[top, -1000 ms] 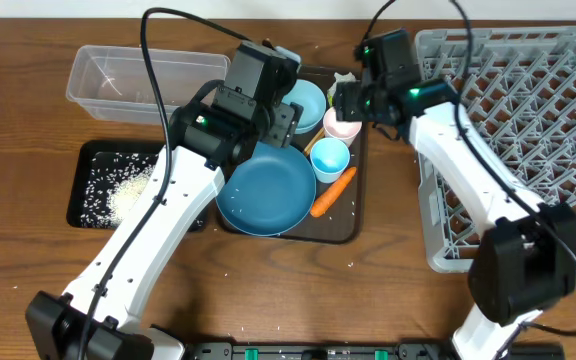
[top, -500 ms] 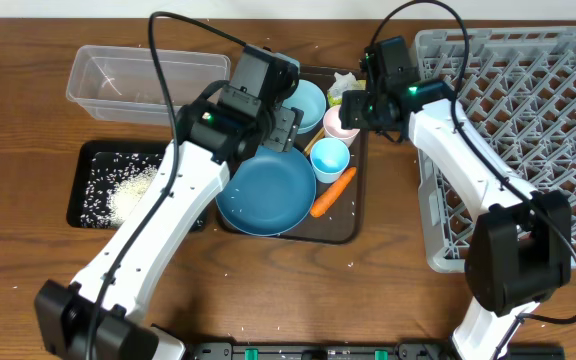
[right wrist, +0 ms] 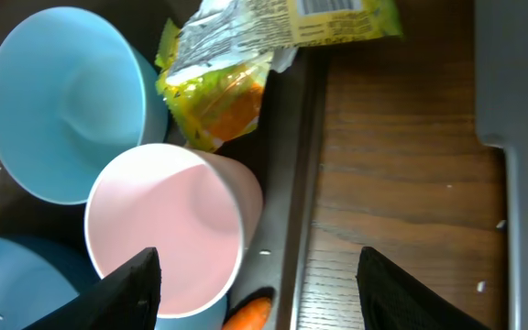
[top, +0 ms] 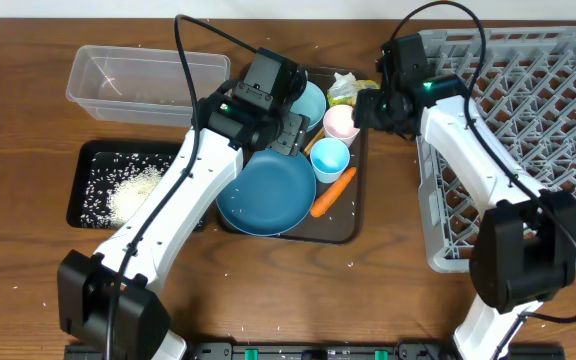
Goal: Sort waste into correct bins and load items into the dishwasher rack
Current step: 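Move both grippers toward the cups and bowl on the brown tray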
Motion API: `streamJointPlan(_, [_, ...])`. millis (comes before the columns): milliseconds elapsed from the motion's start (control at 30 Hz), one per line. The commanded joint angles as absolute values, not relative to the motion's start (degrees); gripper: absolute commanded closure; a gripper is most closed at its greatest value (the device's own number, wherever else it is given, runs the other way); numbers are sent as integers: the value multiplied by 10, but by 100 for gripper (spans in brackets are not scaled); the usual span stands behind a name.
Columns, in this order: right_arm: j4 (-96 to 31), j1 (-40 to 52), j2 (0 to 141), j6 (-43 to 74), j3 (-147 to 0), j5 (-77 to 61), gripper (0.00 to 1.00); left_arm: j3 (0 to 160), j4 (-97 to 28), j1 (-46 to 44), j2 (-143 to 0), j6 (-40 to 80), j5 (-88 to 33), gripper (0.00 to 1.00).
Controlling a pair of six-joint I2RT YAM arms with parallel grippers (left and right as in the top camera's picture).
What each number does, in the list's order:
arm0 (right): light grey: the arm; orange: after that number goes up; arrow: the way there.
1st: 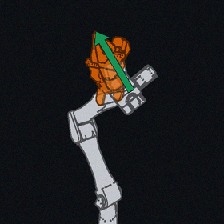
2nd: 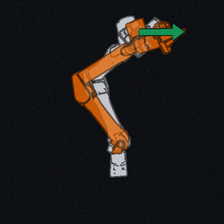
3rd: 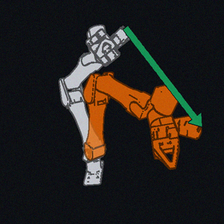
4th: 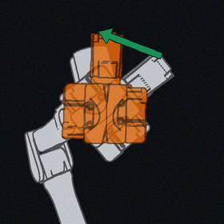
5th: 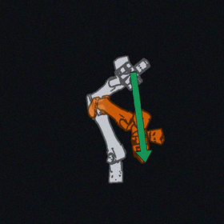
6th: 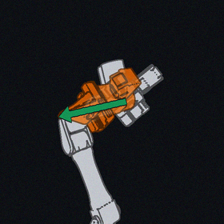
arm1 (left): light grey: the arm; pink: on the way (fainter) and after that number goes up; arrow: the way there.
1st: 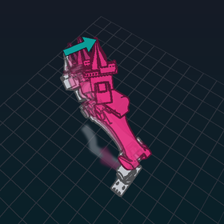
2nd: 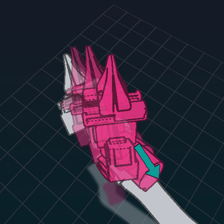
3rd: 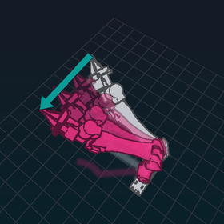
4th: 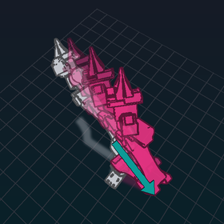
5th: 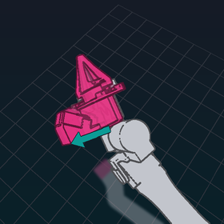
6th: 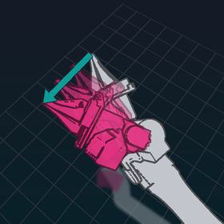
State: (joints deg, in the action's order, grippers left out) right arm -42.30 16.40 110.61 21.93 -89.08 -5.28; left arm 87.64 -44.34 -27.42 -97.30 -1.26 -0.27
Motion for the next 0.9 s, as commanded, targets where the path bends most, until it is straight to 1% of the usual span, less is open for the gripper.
streamJointPlan(0, [-424,170,1126,229,-892,-56,37,874,-443,-271,-971,-1,-9,25])
streamJointPlan(833, [-424,188,1131,227,-891,-46,38,874,-442,-272,-971,4,-10,25])
streamJointPlan(867, [-424,186,1125,227,-892,-45,37,874,-436,-272,-972,4,-17,24])
